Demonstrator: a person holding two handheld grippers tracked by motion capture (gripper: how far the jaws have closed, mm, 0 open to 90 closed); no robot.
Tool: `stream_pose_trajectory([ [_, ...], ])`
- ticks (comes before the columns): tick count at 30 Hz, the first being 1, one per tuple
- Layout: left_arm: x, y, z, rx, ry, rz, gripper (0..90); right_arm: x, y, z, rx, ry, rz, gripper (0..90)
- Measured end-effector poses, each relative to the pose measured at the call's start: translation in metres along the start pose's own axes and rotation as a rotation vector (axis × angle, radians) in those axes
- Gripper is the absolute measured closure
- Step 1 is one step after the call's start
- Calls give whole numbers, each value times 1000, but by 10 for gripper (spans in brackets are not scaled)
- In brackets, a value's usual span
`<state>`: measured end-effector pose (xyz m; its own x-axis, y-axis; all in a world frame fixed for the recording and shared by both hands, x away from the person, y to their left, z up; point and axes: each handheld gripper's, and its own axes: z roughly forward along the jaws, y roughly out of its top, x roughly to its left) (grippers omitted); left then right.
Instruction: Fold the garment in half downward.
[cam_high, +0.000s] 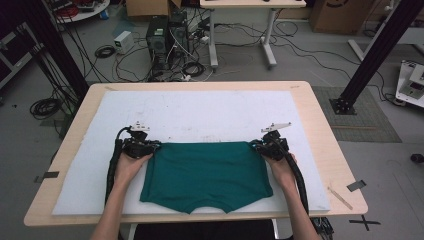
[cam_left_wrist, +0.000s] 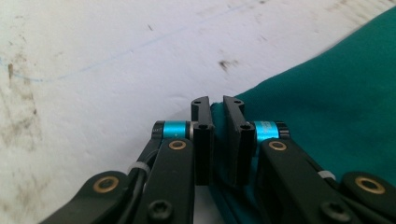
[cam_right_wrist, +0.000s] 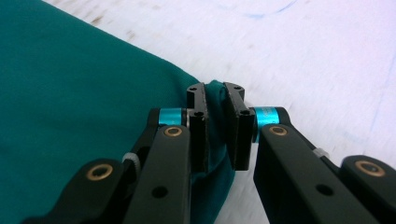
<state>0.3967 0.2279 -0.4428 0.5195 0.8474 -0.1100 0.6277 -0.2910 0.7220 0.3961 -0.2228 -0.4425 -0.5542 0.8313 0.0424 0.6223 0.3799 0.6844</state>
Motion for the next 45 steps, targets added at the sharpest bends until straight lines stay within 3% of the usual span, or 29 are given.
stream_pose_trajectory([
  [3, 6, 7, 8, -10, 35, -9, 827, -5, 10, 9, 0, -21, 16, 822],
  [5, 10, 8, 14, -50, 57, -27, 827, -7, 15, 14, 3, -34, 25, 820],
  [7, 15, 7, 15, -78, 37, -71, 827, -9, 22, 20, 7, -42, 30, 817],
  [11, 17, 6, 16, -91, 35, -79, 825, -13, 28, 27, 2, -46, 50, 797],
  [12, 17, 6, 16, -90, 40, -76, 819, -14, 28, 28, -4, -45, 56, 777],
  [13, 16, 6, 16, -91, 45, -76, 795, -14, 28, 28, -6, -53, 58, 695],
  [14, 16, 6, 15, -86, 47, -70, 746, -14, 27, 27, -3, -70, 70, 596],
  [16, 16, 6, 12, -82, 66, -77, 585, -16, 26, 25, 1, -61, 82, 514],
  [18, 16, 6, 5, -99, 52, -95, 491, -17, 25, 19, -15, -51, 90, 388],
  [21, 13, 4, -10, -142, 47, -87, 425, -11, 21, 3, -59, -63, 72, 324],
  [25, 7, -4, -30, -185, 4, -77, 380, -4, 11, -16, -111, -69, 40, 306],
  [33, -4, -30, -64, -232, -23, -26, 334, 9, -25, -47, -213, -16, 59, 274],
  [40, -5, -50, -78, -228, -36, -1, 303, 17, -55, -71, -245, -17, 54, 272],
  [45, -10, -58, -89, -248, -39, 14, 302, 15, -66, -80, -263, -32, 66, 272],
])
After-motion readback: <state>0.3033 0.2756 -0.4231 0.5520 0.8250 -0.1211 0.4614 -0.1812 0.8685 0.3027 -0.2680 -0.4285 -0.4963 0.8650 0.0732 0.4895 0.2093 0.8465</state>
